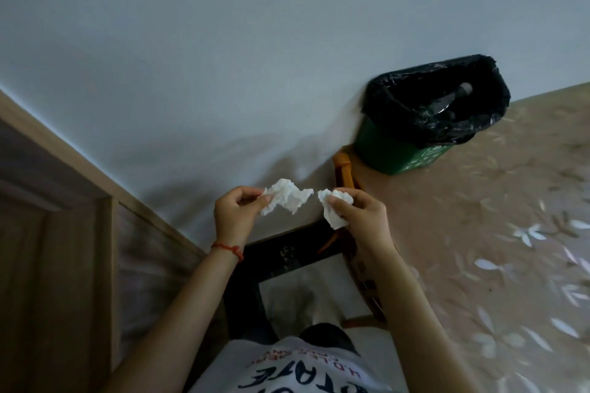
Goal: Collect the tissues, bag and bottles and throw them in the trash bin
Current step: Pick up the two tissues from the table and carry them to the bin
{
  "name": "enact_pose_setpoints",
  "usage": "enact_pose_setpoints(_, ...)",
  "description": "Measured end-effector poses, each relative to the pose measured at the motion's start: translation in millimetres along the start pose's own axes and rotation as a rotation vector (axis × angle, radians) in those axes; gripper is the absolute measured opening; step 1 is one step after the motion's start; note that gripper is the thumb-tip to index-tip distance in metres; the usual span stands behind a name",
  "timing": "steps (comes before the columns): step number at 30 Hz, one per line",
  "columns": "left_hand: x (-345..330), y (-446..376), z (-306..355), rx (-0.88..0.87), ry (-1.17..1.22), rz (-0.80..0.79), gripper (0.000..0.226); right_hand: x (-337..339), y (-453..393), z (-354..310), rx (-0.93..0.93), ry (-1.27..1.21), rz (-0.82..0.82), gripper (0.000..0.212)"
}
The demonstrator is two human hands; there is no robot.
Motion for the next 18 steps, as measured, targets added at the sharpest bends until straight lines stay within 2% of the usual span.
enact_pose_setpoints(5,-34,-16,4,-0.008,-0.027,-0.070,0.011,20,-13,-3,-0.001,-0.049,0.066,0.005)
enact_pose_setpoints(18,-157,-42,26,-0.070,-0.094,-0.322,0.014,109,-44,7,-0.114,-0.173,0.303,0.012)
Point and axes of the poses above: each hand's wrist, its own y-axis away from the middle knuckle, its own x-axis out of the back of the hand, z = x × y, the point moved 3 cm from there along -y, towards the middle knuckle, and after that the axes turned 6 degrees about y, right-handed, at the moved point
